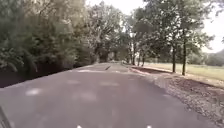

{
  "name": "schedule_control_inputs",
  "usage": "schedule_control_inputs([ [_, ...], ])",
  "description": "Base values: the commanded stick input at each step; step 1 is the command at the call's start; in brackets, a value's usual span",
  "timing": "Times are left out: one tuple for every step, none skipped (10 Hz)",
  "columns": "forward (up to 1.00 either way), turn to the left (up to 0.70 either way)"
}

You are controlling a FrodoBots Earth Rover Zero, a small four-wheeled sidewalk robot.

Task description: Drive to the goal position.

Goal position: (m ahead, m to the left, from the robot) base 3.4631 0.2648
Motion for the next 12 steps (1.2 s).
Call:
schedule_control_inputs([
  [0.7,0.0],
  [0.7,0.0],
  [0.7,0.0],
  [0.7,0.0],
  [0.7,0.0],
  [0.7,0.0],
  [0.7,0.0],
  [0.7,0.0],
  [0.7,0.0],
  [0.7,0.0],
  [0.7,0.0],
  [0.7,0.0],
])
